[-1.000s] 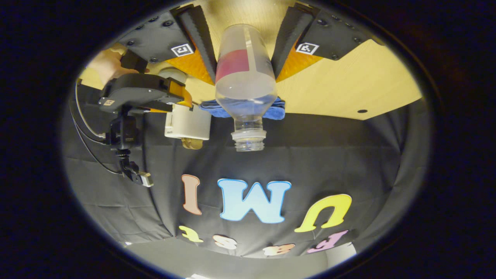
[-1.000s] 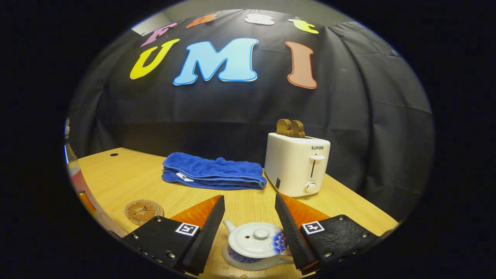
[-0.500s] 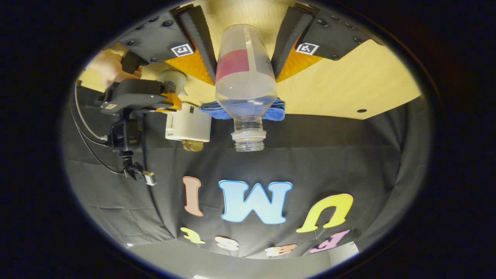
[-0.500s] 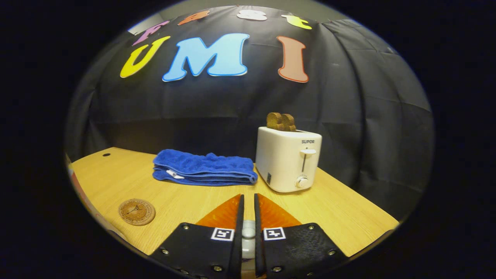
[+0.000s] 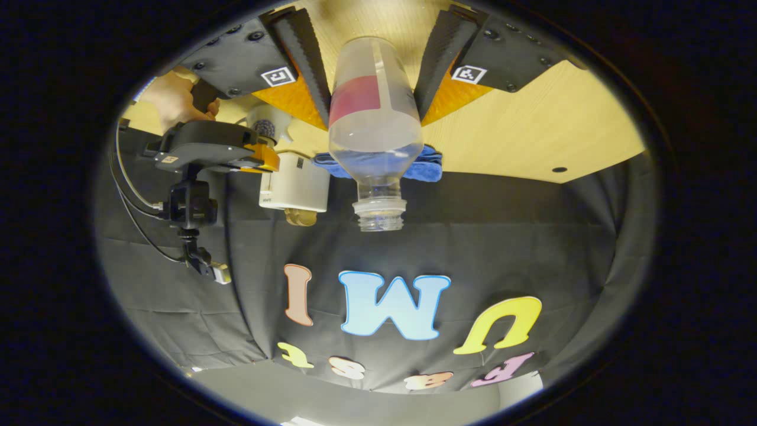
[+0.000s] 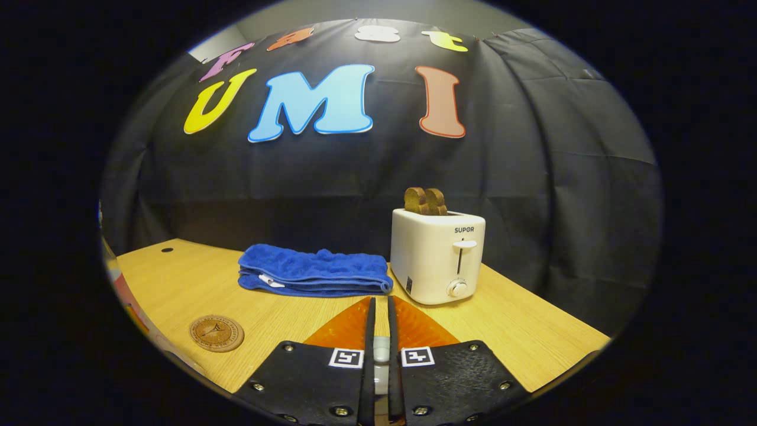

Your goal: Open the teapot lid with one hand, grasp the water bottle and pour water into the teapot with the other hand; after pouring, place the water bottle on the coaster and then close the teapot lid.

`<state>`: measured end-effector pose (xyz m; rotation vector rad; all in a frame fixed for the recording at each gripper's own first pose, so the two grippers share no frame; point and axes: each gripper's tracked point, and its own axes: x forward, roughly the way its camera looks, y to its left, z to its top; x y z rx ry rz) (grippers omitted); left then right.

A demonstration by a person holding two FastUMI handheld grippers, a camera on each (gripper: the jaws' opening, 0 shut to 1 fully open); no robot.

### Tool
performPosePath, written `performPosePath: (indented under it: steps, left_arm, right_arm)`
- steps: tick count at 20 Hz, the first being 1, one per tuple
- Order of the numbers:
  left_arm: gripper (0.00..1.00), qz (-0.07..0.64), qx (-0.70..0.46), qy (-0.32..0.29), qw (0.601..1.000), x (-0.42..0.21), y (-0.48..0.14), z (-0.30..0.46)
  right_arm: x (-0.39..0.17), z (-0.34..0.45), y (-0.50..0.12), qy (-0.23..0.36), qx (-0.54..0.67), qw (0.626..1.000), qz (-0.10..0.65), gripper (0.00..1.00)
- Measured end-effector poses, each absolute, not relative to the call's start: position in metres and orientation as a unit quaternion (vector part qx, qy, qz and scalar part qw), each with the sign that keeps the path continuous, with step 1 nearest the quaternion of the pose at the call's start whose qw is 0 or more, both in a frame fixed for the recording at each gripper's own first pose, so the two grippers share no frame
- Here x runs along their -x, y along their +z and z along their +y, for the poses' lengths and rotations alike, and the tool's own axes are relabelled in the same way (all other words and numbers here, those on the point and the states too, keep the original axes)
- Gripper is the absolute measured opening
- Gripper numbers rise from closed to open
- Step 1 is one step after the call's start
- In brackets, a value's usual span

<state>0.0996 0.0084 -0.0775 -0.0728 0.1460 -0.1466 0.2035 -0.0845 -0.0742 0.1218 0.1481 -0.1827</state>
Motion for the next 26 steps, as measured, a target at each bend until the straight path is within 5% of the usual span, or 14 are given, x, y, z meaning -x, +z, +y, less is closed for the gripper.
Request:
performPosePath:
  steps: [11, 26]
  left_arm:
    - [0.82, 0.096, -0.175, -0.128, 0.972, -0.144, -0.073, -0.033]
    - [0.83, 0.095, -0.504, -0.213, 0.832, -0.210, -0.097, -0.086]
  right_arm:
    - [-0.156, -0.153, -0.050, -0.138, -0.060, 0.985, 0.085, 0.08]
    - [-0.124, -0.212, -0.039, -0.188, -0.139, 0.970, 0.066, 0.09]
